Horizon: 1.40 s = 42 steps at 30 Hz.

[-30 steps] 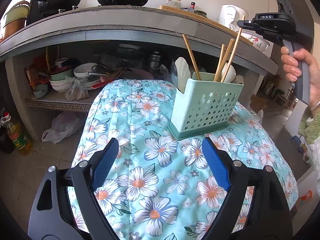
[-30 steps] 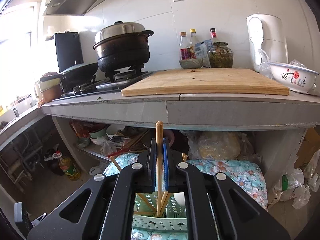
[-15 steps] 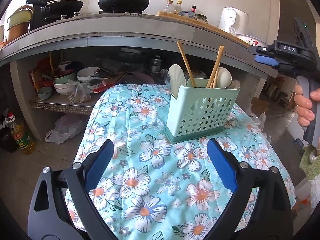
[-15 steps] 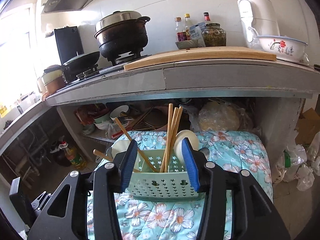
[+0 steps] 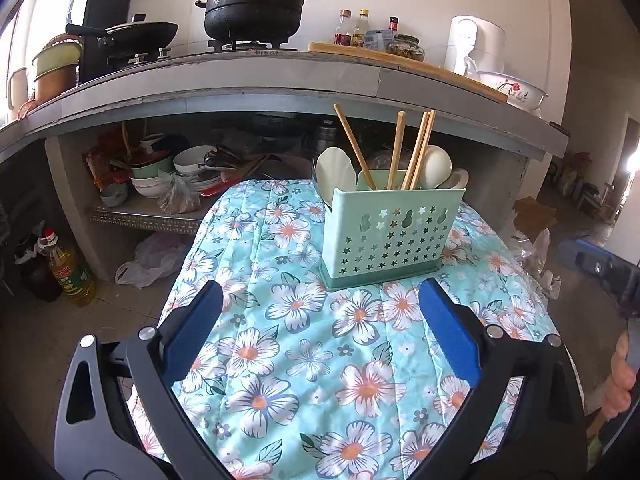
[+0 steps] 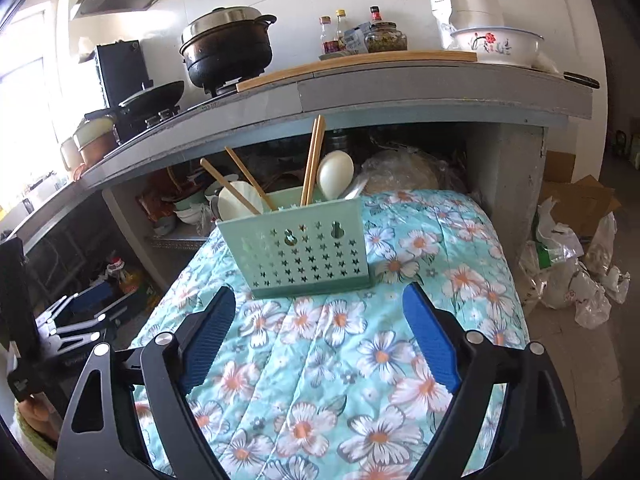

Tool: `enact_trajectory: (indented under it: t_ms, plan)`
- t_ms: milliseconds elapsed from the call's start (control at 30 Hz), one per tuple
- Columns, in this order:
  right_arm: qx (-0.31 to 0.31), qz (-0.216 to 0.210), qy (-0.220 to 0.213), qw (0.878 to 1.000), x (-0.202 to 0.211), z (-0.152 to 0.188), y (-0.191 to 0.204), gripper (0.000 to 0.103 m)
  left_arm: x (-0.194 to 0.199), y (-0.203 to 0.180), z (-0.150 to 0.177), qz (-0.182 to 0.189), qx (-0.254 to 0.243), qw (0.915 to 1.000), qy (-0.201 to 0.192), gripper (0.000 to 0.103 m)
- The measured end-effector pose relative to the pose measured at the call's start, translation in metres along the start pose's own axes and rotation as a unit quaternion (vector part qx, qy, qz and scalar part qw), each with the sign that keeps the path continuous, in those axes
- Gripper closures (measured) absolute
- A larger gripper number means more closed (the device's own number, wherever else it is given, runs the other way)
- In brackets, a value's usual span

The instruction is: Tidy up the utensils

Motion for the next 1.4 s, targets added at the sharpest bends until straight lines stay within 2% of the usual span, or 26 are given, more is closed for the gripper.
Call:
enact_trajectory:
  t_ms: [200,333,600,733,867,1133,1400]
  plan:
    - [-0.003,0.044,0.005,0.999,0.015,0.032,-0.01,0.009,0.01,-0.012,-0.001,-0.059,-0.025,0.9979,0.008,0.008]
    - [0.005,0.072,0.0,0.997,0.024,0.04,-0.012,0.006,0.015,-0.021,-0.001,-0.078,-0.043,0.996,0.011,0.008]
    - [0.038,0.101,0.004,0.994,0.031,0.042,-0.007,0.006,0.019,-0.037,-0.001,-0.083,-0.051,0.995,0.022,0.008]
    - [0.048,0.106,0.001,0.993,0.036,0.039,-0.003,0.006,0.026,-0.037,-0.006,-0.093,-0.05,0.9944,0.008,0.008]
    - [0.047,0.11,-0.001,0.993,0.037,0.035,-0.003,0.006,0.031,-0.033,-0.01,-0.09,-0.031,0.9954,-0.002,0.008]
    - [0.032,0.125,-0.003,0.992,0.038,0.027,-0.007,0.006,0.028,-0.021,-0.013,-0.102,-0.011,0.9947,0.003,0.008]
    - [0.026,0.127,-0.02,0.991,0.045,0.018,-0.006,0.006,0.042,-0.007,-0.025,-0.115,0.002,0.9931,-0.027,0.008]
Point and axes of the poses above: each gripper's, at about its wrist camera, not at the fingertips, and x roughly against the way its jaws point, y to its left, z to its underside, the point moved 9 cm from there along -x, roughly the way its jaws point, and after that the axes turned 2 degrees about -z, right-handed, at the moved point
